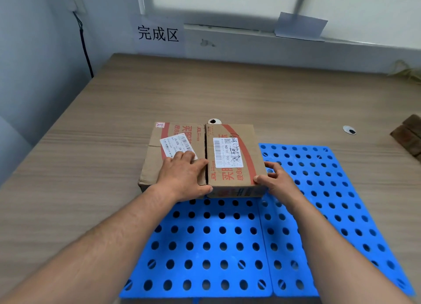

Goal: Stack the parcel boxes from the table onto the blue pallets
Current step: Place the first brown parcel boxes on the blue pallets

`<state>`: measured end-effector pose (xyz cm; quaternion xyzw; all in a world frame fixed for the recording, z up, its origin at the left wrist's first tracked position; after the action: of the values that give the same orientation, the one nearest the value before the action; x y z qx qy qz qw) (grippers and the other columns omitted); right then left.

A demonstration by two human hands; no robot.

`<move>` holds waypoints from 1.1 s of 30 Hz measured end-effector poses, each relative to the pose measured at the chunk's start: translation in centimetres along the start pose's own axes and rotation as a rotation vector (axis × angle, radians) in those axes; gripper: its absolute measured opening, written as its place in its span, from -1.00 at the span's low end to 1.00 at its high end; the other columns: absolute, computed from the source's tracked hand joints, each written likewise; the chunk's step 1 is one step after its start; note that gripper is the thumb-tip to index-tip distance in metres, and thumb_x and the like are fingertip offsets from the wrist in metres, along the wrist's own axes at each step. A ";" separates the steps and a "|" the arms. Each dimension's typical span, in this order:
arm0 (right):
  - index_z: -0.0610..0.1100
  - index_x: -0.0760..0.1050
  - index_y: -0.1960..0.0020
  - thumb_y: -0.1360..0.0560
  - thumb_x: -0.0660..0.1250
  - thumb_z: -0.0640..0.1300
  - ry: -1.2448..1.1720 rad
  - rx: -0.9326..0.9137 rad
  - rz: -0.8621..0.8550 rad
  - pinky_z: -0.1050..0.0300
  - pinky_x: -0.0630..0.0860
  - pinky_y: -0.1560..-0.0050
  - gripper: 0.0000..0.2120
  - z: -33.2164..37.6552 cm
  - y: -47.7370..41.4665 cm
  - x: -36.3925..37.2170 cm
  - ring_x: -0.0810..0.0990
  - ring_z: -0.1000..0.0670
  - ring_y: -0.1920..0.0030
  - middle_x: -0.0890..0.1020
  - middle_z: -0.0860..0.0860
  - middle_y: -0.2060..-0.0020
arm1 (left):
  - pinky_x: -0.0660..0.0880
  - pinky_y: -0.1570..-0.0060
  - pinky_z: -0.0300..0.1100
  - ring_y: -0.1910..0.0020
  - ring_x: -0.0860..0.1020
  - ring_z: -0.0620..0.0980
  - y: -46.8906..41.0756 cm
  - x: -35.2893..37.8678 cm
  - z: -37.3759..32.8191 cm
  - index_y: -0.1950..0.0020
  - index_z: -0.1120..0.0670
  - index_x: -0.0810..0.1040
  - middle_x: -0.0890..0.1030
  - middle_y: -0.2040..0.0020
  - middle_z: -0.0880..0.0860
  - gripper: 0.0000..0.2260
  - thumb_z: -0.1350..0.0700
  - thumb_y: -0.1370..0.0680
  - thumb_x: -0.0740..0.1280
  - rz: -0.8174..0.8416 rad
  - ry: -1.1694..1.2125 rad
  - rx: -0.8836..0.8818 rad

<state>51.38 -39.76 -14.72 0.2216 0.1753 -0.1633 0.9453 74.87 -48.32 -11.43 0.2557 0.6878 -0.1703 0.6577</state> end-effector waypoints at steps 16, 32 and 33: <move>-0.07 0.47 -0.32 -0.51 0.32 -0.17 0.599 -0.382 -0.593 0.08 0.47 0.06 -0.62 -1.3 7.7 -8.3 0.52 -0.03 -0.17 0.56 -0.01 -0.15 | 0.42 -0.16 0.04 -0.20 0.51 0.10 1.3 -1.6 -11.5 -0.17 0.11 0.57 0.56 -0.19 0.08 -0.57 -0.17 -0.48 0.32 -0.466 0.220 0.126; -0.14 0.63 -0.02 -0.30 0.44 -0.27 0.695 -0.376 -0.943 0.06 0.55 0.25 -0.71 -15.6 20.8 -30.1 0.62 -0.18 0.12 0.64 -0.11 0.13 | 0.41 -0.05 0.02 -0.09 0.53 0.17 4.0 0.9 -42.6 -0.29 0.14 0.50 0.58 -0.08 0.12 -0.55 -0.11 -0.50 0.34 -0.349 0.265 0.402; -0.14 0.62 -0.06 -0.35 0.41 -0.26 0.708 -0.352 -0.946 0.04 0.54 0.21 -0.71 -16.6 21.7 -31.5 0.61 -0.17 0.07 0.64 -0.11 0.09 | 0.43 -0.01 0.02 -0.04 0.54 0.18 4.1 1.1 -44.6 -0.25 0.14 0.52 0.60 -0.04 0.12 -0.56 -0.10 -0.48 0.35 -0.354 0.268 0.416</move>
<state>27.60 -6.19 -8.11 0.0014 0.5819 -0.4502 0.6773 40.76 -19.39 -8.64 0.2815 0.7527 -0.3843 0.4545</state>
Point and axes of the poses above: each hand's wrist, its own y-axis away from the middle knuckle, its own x-axis out of the palm, z = x × y, the point moved 3 cm from there along -y, towards the middle knuckle
